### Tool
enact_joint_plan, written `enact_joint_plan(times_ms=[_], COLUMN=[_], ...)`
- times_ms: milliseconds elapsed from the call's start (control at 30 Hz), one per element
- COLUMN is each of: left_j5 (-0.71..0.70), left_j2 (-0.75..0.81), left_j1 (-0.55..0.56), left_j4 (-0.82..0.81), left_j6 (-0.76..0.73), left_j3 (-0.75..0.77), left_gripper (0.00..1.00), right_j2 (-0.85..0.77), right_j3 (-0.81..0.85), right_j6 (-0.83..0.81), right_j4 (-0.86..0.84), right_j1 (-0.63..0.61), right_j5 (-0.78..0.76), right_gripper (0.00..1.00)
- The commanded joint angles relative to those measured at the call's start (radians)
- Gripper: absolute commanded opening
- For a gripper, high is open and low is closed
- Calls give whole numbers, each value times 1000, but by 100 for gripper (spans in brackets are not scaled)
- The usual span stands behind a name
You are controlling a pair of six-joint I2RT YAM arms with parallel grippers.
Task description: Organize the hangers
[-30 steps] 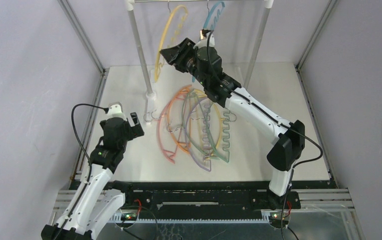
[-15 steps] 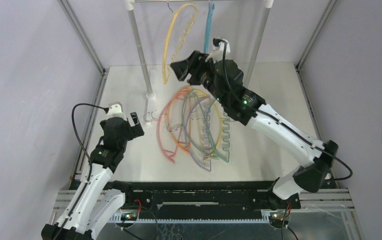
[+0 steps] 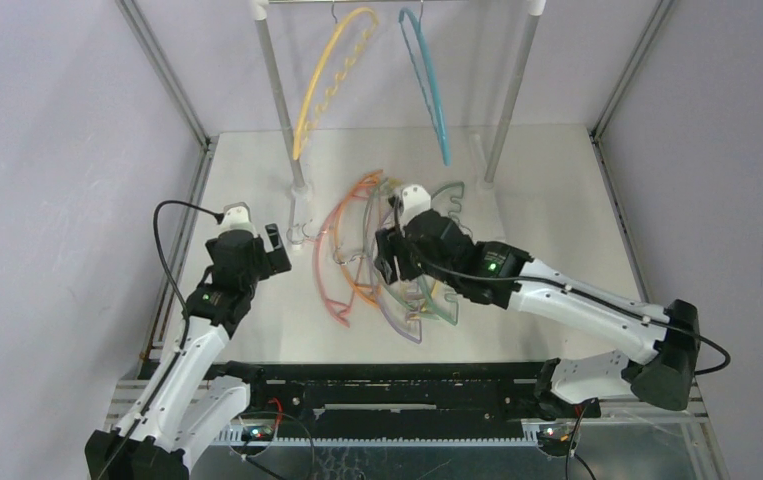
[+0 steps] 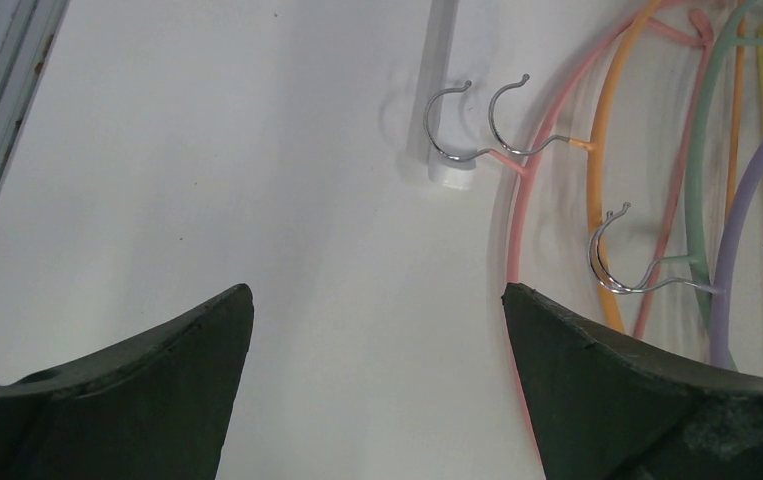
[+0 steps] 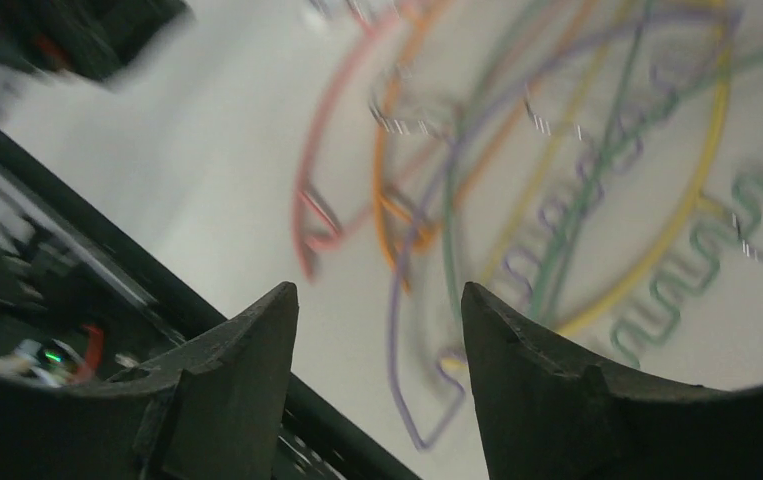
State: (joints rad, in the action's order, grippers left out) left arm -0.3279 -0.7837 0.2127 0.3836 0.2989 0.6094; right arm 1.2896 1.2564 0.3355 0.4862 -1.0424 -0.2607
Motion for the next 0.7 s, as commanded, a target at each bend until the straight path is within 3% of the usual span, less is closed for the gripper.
enact_joint_plan(times_ms=[0,167,333,500,667], left_j5=[29,28,22,11,5], left_j2=[-6,5,31,46,45], left_j1=[-7,-6,-6,-6,-6], left_j4=[-29,-19,-10,-1,3], left_j6=[15,16,17,14,13], left_j3=[-13,-12,-15,-18,-17], left_gripper=[99,99,100,99,100], right_j2=[16,91,183,271,348], right_j3=[-128,-218,-245,-245,-251], right_j6=[16,75,78,60,49], right_j4=[52,32,-7,-57,-102], right_j1=[-7,65,176,226,257], right_j5=[-21,-63,-15,20,104], right_gripper=[68,67,61,59,50])
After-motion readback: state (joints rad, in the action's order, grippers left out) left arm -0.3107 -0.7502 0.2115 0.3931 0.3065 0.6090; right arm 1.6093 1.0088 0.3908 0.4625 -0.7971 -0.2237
